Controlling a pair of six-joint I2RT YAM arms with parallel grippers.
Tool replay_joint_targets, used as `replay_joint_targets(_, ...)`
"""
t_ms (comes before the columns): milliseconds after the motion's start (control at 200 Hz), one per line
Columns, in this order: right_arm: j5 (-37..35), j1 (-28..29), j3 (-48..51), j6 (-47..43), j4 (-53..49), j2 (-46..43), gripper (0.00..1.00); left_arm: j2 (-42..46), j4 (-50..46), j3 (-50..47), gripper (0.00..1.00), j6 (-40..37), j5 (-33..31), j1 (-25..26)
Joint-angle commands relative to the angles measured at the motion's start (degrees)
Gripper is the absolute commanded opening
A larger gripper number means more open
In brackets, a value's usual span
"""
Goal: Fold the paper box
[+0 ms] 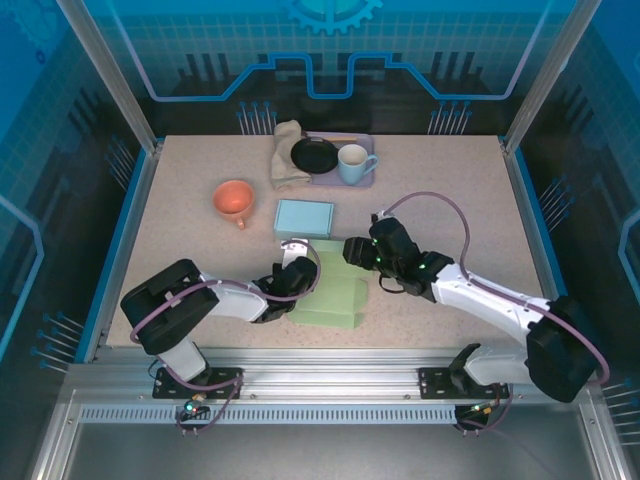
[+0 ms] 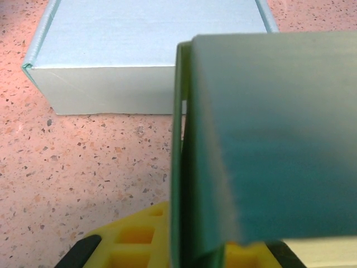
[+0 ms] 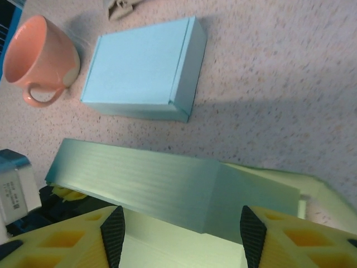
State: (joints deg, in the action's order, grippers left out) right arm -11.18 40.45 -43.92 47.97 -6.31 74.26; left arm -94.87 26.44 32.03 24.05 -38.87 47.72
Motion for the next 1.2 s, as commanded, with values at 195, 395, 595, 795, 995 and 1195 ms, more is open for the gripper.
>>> replay_joint_targets(195, 10.42, -0.52, 0.90, 6.18, 9.20, 6.83, 0.57, 1.09, -0.70, -0.59, 0.13, 1.79, -2.35, 1.95)
replay_joint_targets(395, 2.83, -0.18, 3.69, 5.16, 6.52, 1.36, 0.56, 1.52, -3.22, 0.04, 0.13, 2.86, -4.29, 2.37)
replay_joint_targets(595, -5.66, 0.47, 6.99, 1.04, -0.08, -5.68, 0.57, 1.93, -6.63, 0.75, 0.14, 5.29, -7.03, 2.37)
replay_joint_targets(795, -7.27, 1.39, 10.06, -3.51, -0.02, -5.06, 0.56, 2.05, -7.43, 1.10, 0.14, 6.48, -7.31, 2.38)
replay_joint_targets(995, -3.01, 1.25, 13.64, -7.65, 13.43, 0.81, 0.56, 2.23, -8.10, 1.31, 0.14, 7.33, -6.75, 2.42)
replay_joint_targets(1195, -0.60, -1.49, 13.52, -10.59, 19.10, 5.79, 0.55, 2.30, -7.82, 1.29, 0.14, 6.80, -5.61, 2.37)
